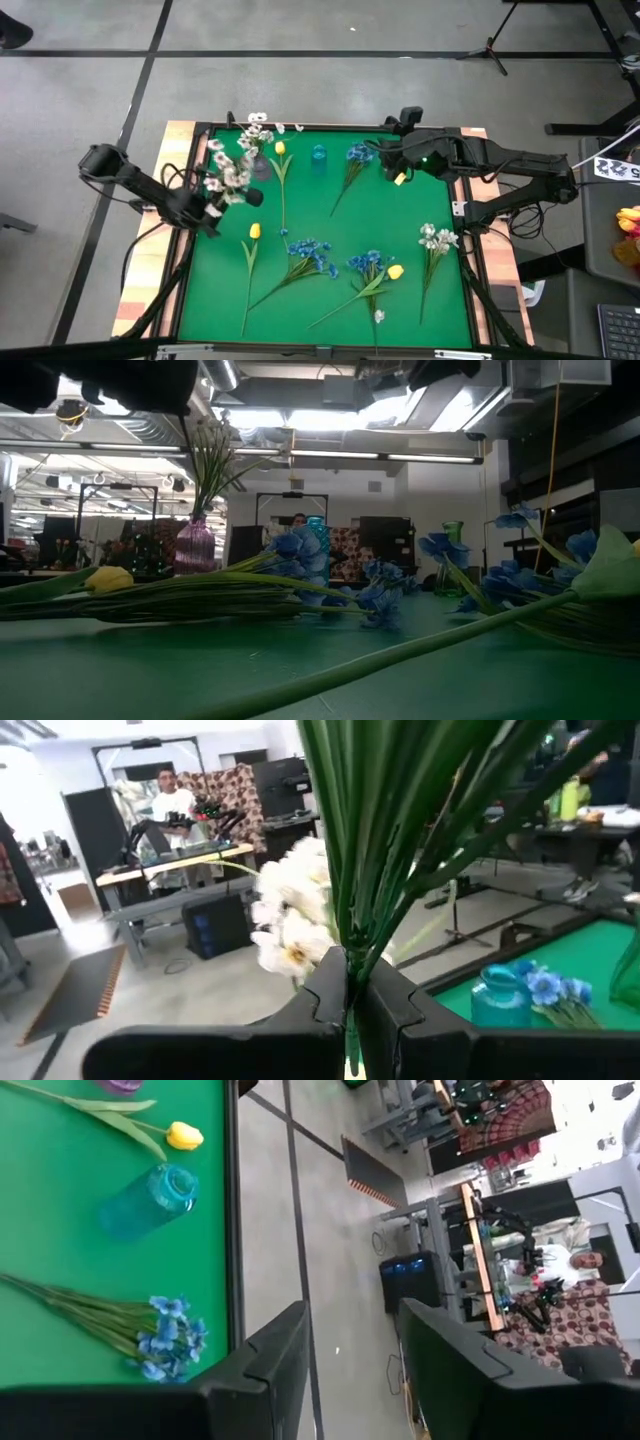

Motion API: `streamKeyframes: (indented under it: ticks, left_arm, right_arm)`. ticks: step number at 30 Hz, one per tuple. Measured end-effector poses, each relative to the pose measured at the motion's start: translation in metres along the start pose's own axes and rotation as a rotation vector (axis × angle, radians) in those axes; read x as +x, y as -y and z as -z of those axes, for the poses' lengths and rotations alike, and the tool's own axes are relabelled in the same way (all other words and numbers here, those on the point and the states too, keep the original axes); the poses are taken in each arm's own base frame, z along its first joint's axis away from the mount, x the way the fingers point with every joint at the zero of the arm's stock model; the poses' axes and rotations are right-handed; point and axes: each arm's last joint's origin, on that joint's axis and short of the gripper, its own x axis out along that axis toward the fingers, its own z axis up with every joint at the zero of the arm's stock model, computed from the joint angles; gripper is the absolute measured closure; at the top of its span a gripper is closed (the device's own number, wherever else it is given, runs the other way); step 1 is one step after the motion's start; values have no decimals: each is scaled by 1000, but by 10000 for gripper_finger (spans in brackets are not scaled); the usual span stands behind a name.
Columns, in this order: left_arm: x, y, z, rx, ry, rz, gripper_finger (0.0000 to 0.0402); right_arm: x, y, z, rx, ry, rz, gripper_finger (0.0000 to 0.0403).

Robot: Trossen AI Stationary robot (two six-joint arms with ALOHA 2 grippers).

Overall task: Sort flowers into vase by color
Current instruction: Put the top white flowers into the violet vase

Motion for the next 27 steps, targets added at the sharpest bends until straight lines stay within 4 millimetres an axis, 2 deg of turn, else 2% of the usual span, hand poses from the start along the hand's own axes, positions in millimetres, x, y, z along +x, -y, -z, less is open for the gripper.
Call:
streamKeyframes:
  ticks: [4, 10, 13, 27]
  left_arm:
    - [1, -9, 5, -38, -1, -5, 400]
    - [1, -21, 35, -168, -2, -6, 400]
    - [4, -23, 44, -203, 23, 12, 400]
    - [18, -22, 39, -161, 65, -12, 400]
  right_arm:
    - [0, -1, 1, 3, -11, -7, 247]
    - [0, -1, 2, -1, -15, -10, 247]
    - [0, -1, 2, 0, -14, -10, 247]
    - [0, -1, 1, 22, -12, -10, 247]
